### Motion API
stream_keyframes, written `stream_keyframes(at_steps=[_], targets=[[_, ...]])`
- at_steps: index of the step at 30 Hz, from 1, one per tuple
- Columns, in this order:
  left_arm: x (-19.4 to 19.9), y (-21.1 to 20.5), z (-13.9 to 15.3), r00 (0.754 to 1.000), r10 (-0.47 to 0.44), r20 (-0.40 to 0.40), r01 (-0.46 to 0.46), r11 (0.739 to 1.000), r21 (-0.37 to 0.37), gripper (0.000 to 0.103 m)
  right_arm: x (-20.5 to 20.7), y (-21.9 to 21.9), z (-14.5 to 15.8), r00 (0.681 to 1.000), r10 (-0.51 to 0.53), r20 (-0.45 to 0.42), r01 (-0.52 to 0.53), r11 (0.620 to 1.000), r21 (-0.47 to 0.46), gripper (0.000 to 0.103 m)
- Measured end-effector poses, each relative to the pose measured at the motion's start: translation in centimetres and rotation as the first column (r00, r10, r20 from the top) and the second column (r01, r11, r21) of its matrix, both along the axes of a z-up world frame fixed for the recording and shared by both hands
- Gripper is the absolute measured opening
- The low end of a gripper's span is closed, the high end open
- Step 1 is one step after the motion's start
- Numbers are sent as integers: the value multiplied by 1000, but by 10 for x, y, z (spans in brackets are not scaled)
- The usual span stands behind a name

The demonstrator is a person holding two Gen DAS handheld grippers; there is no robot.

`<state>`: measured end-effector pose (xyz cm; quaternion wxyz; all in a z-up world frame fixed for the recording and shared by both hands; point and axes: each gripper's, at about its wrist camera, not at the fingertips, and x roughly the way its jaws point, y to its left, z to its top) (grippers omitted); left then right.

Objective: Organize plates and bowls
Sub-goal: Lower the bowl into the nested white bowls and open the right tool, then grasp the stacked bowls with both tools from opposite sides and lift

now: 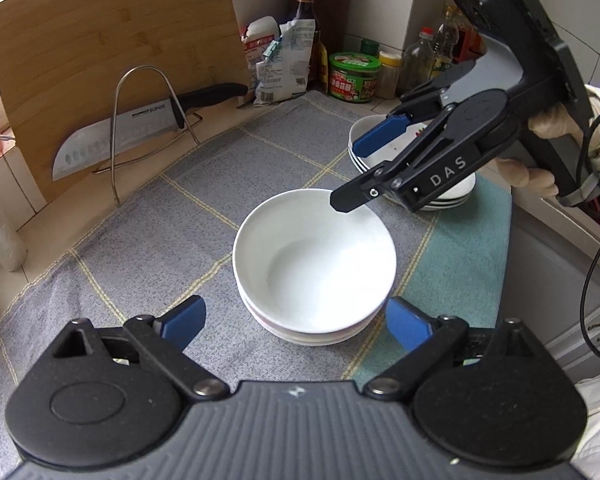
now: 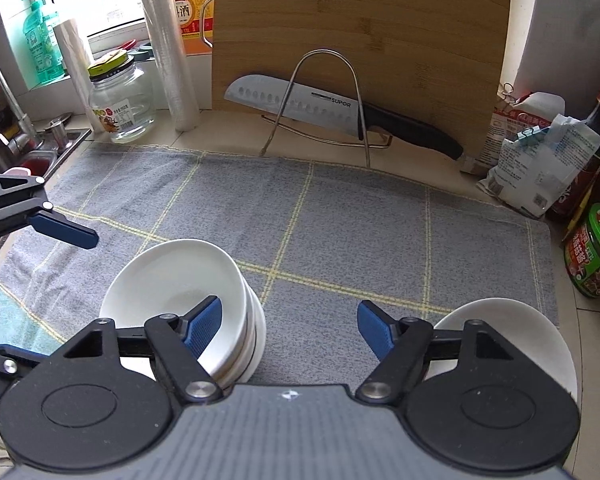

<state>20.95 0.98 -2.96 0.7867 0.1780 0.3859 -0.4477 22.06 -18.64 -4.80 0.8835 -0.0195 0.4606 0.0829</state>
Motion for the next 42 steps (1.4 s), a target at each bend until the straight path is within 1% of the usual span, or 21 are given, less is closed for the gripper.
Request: stream_keyframes(at_steps=[3, 6, 8, 9, 10, 12, 15, 18, 20, 23, 25, 29, 33, 34, 37, 42], targets=[[-6, 7, -2, 999, 39, 25, -37, 998, -45, 100, -4, 1, -3, 1000, -1, 9, 1, 999, -35, 80], [-13, 13, -9, 997, 69, 36, -66, 995, -75, 100, -17, 1, 2, 998, 22, 56, -22, 1000, 10, 82], [-15, 14, -15, 996, 79, 28, -77, 994, -75, 100, -29, 1, 5, 995, 41, 93, -44, 999, 25, 100], [-16, 14, -18, 996, 88, 21, -87, 994, -71, 100, -35, 2, 6, 992, 51, 116, -55, 998, 25, 103], [-16, 14, -21, 995, 98, 13, -97, 993, -64, 100, -41, 3, 6, 989, 72, 131, -77, 997, 30, 103], [-16, 16, -27, 993, 117, -14, -118, 992, -51, 100, -51, 5, 4, 983, 126, 133, -132, 990, 38, 103], [-14, 15, -37, 987, 156, -47, -158, 987, -22, 100, -63, 10, -5, 973, 189, 132, -192, 981, 17, 103], [-16, 15, -48, 977, 211, -37, -211, 977, -8, 100, -72, 13, -21, 965, 243, 95, -246, 969, 16, 103], [-17, 13, -54, 974, 223, -47, -223, 975, 7, 100, -74, 15, -36, 963, 262, 69, -261, 965, -22, 103], [-18, 7, -65, 975, 219, -40, -217, 975, 40, 100, -70, 18, -60, 960, 280, 28, -277, 958, -76, 103], [-17, 3, -72, 976, 210, -48, -207, 976, 66, 100, -66, 18, -73, 956, 292, 7, -290, 953, -83, 103], [-12, -1, -84, 977, 199, -78, -190, 976, 103, 101, -60, 18, -86, 954, 300, -1, -299, 952, -70, 103], [-10, -3, -85, 988, 149, -51, -142, 984, 108, 102, -53, 17, -92, 956, 294, -13, -294, 954, -59, 103], [-10, -4, -85, 991, 129, -39, -123, 986, 116, 102, -53, 19, -93, 955, 298, -9, -298, 952, -70, 103], [-10, -10, -86, 998, 61, -10, -59, 986, 153, 102, -50, 19, -94, 956, 293, -17, -293, 954, -60, 103], [-4, -16, -83, 997, -73, 8, 71, 988, 139, 102, -51, 18, -95, 958, 286, -11, -286, 956, -60, 103]])
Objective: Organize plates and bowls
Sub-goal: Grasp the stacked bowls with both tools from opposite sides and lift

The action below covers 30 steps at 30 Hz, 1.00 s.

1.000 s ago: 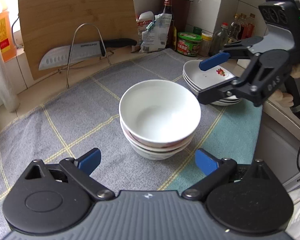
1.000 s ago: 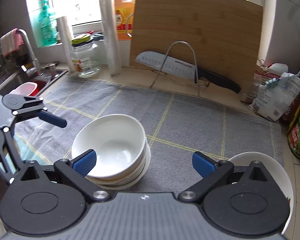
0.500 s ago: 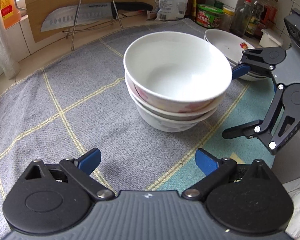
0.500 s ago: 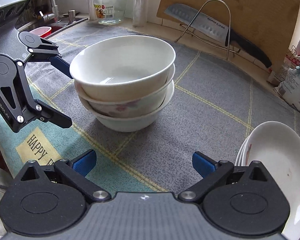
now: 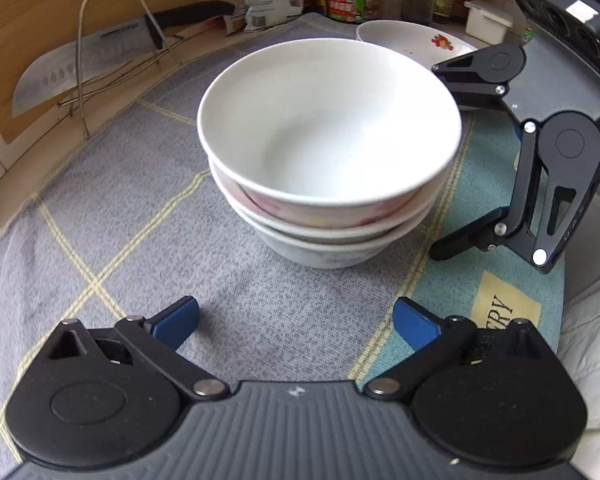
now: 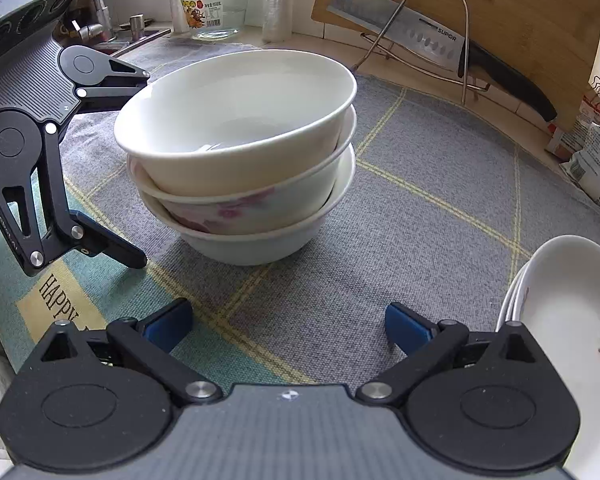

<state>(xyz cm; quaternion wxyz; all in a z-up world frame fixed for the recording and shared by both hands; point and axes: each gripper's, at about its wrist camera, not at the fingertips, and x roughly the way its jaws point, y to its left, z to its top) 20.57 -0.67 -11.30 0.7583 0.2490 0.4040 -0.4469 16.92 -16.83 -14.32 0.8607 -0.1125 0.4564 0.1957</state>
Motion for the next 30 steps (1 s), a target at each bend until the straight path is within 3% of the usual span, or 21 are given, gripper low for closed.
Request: stream_keyframes(at_steps=[7, 14, 22, 26, 30], targets=[[14, -8, 2, 991, -132, 12, 132, 990, -42, 101, 2, 3, 1, 1000, -15, -21, 15, 1000, -12, 103], [23, -15, 1, 984, -180, 18, 181, 980, -81, 94, 10, 5, 2, 999, 3, -40, -4, 1000, -21, 103], [19, -19, 1, 968, -244, 53, 248, 965, -84, 86, 17, 6, 7, 992, 127, 7, -126, 991, -42, 103], [21, -19, 1, 957, -284, 64, 288, 955, -69, 86, 23, 12, 12, 975, 219, 34, -215, 972, -96, 90], [23, -21, 2, 933, -351, 82, 354, 934, -39, 85, 29, 14, 18, 953, 297, 50, -291, 951, -106, 86]])
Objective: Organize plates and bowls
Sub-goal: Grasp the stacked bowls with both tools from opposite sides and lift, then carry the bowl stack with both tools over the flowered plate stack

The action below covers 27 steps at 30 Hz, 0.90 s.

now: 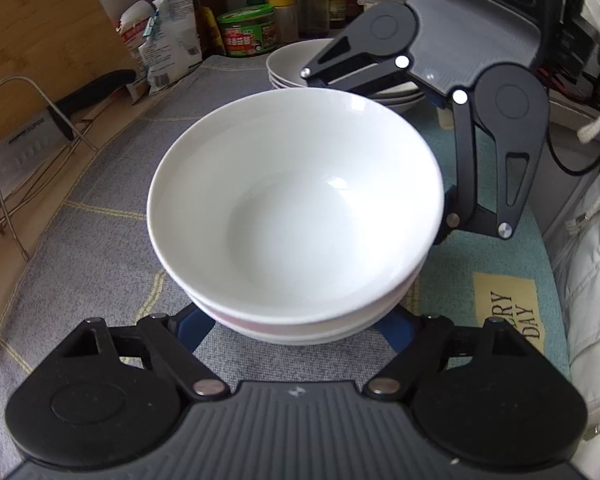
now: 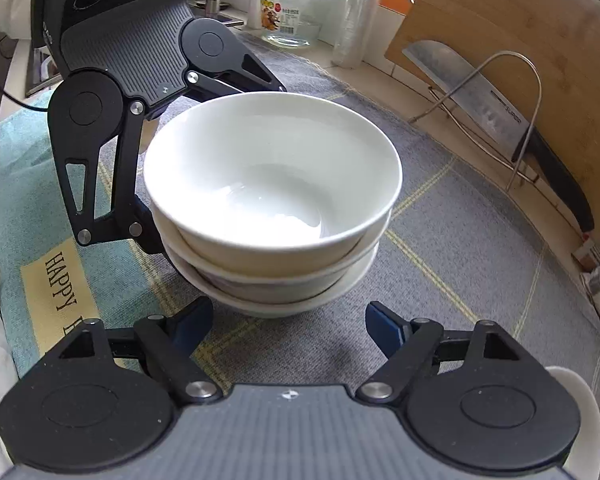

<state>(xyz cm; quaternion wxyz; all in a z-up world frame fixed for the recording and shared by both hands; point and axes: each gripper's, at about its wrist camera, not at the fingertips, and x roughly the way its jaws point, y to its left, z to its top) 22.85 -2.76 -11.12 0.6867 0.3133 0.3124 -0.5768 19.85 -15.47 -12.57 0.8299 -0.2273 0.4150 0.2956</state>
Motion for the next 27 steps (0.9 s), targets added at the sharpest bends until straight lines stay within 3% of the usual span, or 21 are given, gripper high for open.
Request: stream_keyframes(at_steps=[5, 16, 27], targets=[[3, -1, -2, 999, -50, -4, 50, 999, 14, 84, 2, 2, 2, 995, 98, 7, -98, 995, -16, 85], [6, -1, -3, 995, -98, -15, 98, 995, 25, 84, 20, -1, -1, 979, 199, -39, -199, 980, 14, 84], [10, -3, -2, 994, -108, -20, 108, 994, 26, 83, 29, 7, 1, 970, 237, -57, -238, 971, -8, 83]])
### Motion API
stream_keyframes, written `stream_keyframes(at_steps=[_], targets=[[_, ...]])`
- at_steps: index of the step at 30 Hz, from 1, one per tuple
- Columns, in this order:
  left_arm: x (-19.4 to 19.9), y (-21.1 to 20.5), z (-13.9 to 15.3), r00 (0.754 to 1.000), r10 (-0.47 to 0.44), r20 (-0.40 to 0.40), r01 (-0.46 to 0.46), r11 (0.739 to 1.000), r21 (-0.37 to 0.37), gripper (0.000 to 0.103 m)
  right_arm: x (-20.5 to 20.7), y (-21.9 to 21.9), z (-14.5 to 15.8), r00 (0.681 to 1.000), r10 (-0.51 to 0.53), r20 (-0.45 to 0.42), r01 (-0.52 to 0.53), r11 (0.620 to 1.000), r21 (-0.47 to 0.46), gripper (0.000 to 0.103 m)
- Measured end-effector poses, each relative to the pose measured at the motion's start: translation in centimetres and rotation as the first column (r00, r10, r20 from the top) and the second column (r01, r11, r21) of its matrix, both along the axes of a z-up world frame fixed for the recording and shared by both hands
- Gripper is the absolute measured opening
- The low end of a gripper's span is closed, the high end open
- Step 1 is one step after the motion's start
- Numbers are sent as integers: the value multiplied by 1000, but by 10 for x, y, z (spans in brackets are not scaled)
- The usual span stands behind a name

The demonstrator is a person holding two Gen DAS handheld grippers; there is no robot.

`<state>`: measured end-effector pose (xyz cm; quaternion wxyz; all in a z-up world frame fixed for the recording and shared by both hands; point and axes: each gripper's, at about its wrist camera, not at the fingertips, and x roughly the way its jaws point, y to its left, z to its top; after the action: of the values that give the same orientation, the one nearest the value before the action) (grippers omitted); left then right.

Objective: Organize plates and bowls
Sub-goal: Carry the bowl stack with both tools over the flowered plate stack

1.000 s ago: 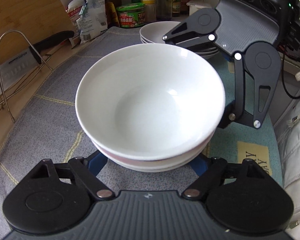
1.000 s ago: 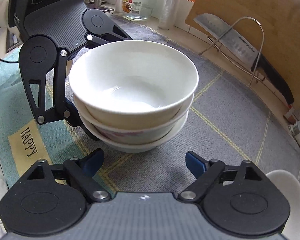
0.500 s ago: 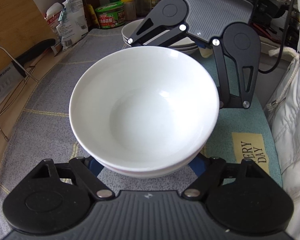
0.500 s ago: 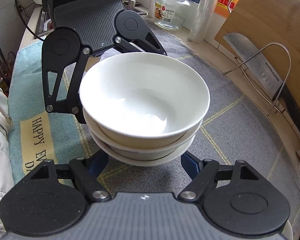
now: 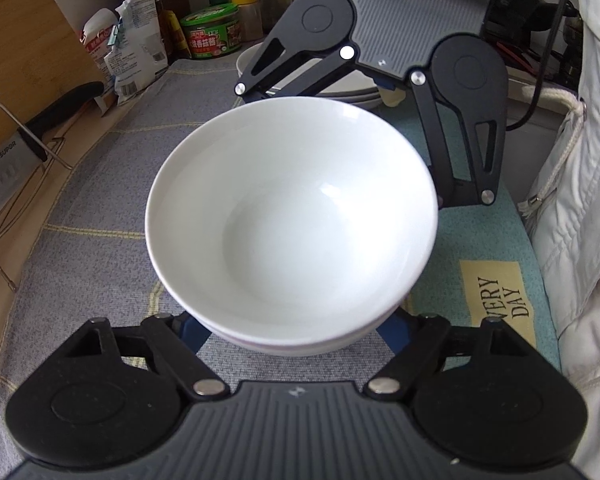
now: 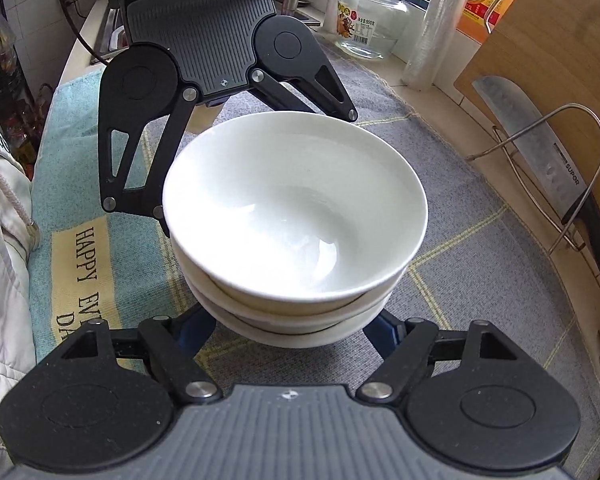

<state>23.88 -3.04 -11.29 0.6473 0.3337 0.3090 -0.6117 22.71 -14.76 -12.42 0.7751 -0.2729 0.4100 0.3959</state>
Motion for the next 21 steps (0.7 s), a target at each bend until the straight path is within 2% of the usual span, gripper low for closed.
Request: stream_keyframes(at_steps=[11, 21], targets=[[-6, 1, 2, 1000, 8, -9, -7, 1000, 15, 83, -8, 1, 6, 1000, 7, 0, -7, 1000, -3, 83], [-14, -10, 16, 1000, 9, 21, -10, 1000, 30, 83, -18, -8, 18, 1000, 7, 21, -7, 1000, 7, 83]])
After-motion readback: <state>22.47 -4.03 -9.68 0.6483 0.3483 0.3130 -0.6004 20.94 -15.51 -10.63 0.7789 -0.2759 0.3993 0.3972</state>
